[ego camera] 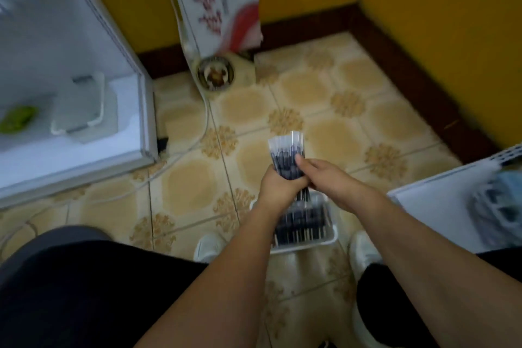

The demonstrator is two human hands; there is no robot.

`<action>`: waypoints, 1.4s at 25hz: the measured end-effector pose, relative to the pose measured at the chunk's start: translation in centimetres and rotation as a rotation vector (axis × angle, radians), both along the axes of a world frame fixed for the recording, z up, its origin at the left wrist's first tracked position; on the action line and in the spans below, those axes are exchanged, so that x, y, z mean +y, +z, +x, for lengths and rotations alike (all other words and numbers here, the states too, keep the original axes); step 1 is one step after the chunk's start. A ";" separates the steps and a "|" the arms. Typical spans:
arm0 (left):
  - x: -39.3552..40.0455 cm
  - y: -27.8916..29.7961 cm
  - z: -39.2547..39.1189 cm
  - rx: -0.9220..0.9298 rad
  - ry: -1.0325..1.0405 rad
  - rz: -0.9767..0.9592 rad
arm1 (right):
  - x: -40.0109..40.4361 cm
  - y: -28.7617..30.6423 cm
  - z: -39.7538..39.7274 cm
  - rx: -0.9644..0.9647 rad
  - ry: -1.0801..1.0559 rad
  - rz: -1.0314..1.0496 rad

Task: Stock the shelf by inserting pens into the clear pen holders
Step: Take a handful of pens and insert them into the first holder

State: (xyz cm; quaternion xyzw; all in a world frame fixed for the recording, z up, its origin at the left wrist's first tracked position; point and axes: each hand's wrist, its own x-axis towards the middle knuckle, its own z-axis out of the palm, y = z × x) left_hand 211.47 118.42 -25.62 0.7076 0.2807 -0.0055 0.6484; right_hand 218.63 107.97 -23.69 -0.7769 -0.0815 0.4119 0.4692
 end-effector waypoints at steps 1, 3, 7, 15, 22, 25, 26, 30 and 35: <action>-0.3 3.8 0.0 -0.071 -0.028 0.001 | -1.1 3.8 0.0 -0.061 -0.009 0.040; -1.5 11.2 -0.5 -0.209 -0.091 -0.019 | -3.7 11.3 -0.7 -0.221 -0.021 0.109; -6.4 23.8 -2.7 -0.480 -0.258 -0.020 | -10.3 25.2 -5.1 -0.534 -0.135 0.174; -21.4 39.6 -6.0 -0.800 -0.562 -0.110 | -25.8 40.8 -13.2 -0.869 -0.635 0.322; -33.1 41.9 -4.8 -0.769 -0.810 -0.096 | -37.5 42.7 -17.0 -0.824 -0.888 0.364; -35.4 40.9 -2.9 -0.733 -0.834 -0.080 | -39.6 41.7 -15.9 -0.809 -0.955 0.341; -35.7 40.3 -1.9 -0.713 -0.814 -0.088 | -39.9 41.4 -15.1 -0.805 -0.962 0.319; -35.7 38.2 3.3 -0.646 -0.718 -0.114 | -40.0 40.5 -10.4 -0.818 -0.919 0.195; -35.9 36.5 10.6 -0.688 -0.790 0.027 | -40.1 38.7 -3.1 -0.876 -0.953 0.022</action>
